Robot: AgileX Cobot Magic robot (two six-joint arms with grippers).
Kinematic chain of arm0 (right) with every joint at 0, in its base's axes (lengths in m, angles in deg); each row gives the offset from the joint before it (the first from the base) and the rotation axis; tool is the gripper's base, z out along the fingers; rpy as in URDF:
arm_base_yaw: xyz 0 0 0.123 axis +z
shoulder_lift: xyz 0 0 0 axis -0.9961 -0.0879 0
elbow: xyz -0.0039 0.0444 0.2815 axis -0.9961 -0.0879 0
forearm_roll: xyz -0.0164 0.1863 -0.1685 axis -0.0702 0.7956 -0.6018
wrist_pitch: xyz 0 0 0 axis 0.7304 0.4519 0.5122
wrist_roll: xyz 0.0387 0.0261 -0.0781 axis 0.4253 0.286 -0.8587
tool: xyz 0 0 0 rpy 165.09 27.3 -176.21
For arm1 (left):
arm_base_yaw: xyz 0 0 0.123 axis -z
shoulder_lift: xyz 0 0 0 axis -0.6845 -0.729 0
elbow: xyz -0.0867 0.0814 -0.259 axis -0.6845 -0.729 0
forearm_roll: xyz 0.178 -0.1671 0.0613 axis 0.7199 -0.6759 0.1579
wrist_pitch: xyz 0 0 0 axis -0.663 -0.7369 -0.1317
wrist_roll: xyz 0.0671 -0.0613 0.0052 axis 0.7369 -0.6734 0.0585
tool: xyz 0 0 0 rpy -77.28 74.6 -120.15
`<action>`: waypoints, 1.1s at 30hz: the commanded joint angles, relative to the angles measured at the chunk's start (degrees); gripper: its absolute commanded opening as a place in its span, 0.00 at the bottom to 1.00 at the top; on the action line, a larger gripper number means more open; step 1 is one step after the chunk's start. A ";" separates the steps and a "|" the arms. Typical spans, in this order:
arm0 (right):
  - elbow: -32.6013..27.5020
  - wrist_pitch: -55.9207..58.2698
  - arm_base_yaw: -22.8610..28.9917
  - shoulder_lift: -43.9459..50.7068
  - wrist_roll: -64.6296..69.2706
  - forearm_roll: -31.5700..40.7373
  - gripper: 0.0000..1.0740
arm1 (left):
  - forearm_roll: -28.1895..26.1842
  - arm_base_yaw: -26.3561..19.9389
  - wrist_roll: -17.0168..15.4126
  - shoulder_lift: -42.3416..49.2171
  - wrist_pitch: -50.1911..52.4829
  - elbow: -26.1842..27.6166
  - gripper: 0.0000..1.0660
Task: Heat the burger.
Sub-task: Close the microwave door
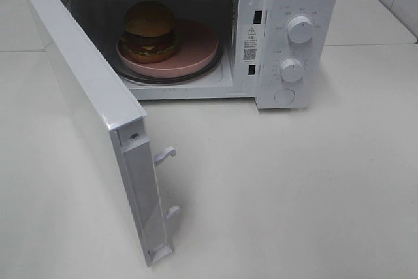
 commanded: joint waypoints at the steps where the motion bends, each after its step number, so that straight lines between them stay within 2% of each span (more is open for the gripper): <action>1: -0.17 -0.80 -0.17 2.01 -0.86 0.06 0.71 | -0.34 0.11 -0.34 -1.32 3.67 0.40 0.85; 3: -0.17 -0.80 -0.17 2.01 -0.86 0.06 0.71 | 0.06 0.11 -0.34 -3.32 7.16 0.11 0.74; 4: -0.17 -0.80 -0.17 2.01 -0.86 0.06 0.71 | 0.06 0.11 -0.34 -3.32 7.16 0.11 0.74; 6: -0.17 -0.80 -0.17 2.01 -0.86 0.06 0.71 | 0.52 0.11 -0.34 -5.96 9.74 -0.23 0.61; 7: -0.17 -0.80 -0.17 2.01 -0.86 0.06 0.71 | 0.52 0.11 -0.34 -5.96 9.74 -0.23 0.61; 8: -0.17 -0.80 -0.17 2.01 -0.86 0.06 0.71 | 0.46 0.11 -0.34 -7.73 11.63 -0.40 0.51; 9: -0.17 -0.80 -0.17 2.01 -0.86 0.06 0.71 | 0.46 0.11 -0.34 -8.82 12.78 -0.63 0.46; 10: -0.17 -0.80 -0.17 2.01 -0.86 0.06 0.71 | 0.46 0.11 -0.34 -8.82 12.78 -0.63 0.46; 11: -0.17 -0.80 -0.17 2.01 -0.86 0.06 0.71 | 0.46 0.11 -0.34 -10.83 15.18 -0.86 0.36; 12: -0.17 -0.80 -0.17 2.01 -0.86 0.06 0.71 | 0.46 0.11 -0.34 -10.83 15.18 -0.86 0.36; 13: -0.17 -0.80 -0.17 2.01 -0.86 0.06 0.71 | 0.46 0.11 -0.34 -13.18 17.59 -1.38 0.31; 14: -0.17 -0.80 -0.17 2.01 -0.86 0.06 0.71 | 0.46 0.11 -0.34 -14.09 18.68 -1.66 0.19; 15: -0.17 -0.80 -0.17 2.01 -0.86 0.06 0.71 | 0.46 0.11 -0.34 -14.09 18.68 -1.66 0.19; 16: -0.17 -0.80 -0.17 2.01 -0.86 0.06 0.71 | 0.46 0.11 -0.34 -16.44 21.43 -2.18 0.07; 17: -0.17 -0.80 -0.17 2.01 -0.86 0.06 0.71 | 0.34 0.11 -0.34 -17.42 23.20 -2.41 0.02; 21: -0.17 -0.80 -0.17 2.01 -0.86 0.06 0.71 | 0.06 0.11 -0.34 -20.63 29.56 -3.38 0.00; 23: -0.17 -0.80 -0.17 2.01 -0.86 0.06 0.71 | 0.06 0.11 -0.06 -25.15 40.57 -5.73 0.00; 26: -0.17 -0.80 -0.17 2.01 -0.86 0.06 0.71 | 0.06 0.11 -0.06 -26.01 43.72 -6.59 0.00; 28: -0.17 -0.80 -0.17 2.01 -0.86 0.06 0.71 | 0.06 0.11 -0.06 -30.60 54.60 -9.57 0.00; 31: -0.17 -0.80 -0.17 2.01 -0.86 0.06 0.71 | 0.06 0.11 -0.06 -31.86 57.58 -10.49 0.00; 33: -0.17 -0.80 -0.17 2.01 -0.86 0.06 0.71 | 0.11 0.11 -0.06 -37.13 68.47 -13.58 0.00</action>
